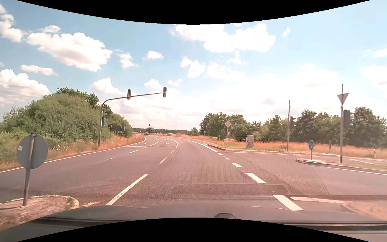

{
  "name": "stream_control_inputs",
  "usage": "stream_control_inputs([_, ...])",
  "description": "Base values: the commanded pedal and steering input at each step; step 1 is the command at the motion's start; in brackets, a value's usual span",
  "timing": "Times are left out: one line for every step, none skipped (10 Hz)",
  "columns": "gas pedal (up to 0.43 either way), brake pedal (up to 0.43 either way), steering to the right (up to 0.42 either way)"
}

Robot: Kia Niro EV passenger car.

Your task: Follow the waypoints while adhering to traffic rules and regulations

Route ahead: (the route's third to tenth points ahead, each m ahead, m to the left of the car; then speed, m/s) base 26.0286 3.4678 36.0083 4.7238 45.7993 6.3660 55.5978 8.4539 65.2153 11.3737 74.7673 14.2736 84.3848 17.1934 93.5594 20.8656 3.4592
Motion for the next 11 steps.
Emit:
stream_control_inputs([0.319, 0.000, -0.011])
stream_control_inputs([0.319, 0.000, -0.011])
stream_control_inputs([0.319, 0.000, -0.011])
stream_control_inputs([0.319, 0.000, -0.010])
stream_control_inputs([0.331, 0.000, -0.011])
stream_control_inputs([0.331, 0.000, -0.015])
stream_control_inputs([0.331, 0.000, -0.018])
stream_control_inputs([0.331, 0.000, -0.022])
stream_control_inputs([0.331, 0.000, -0.025])
stream_control_inputs([0.331, 0.000, -0.027])
stream_control_inputs([0.331, 0.000, -0.029])
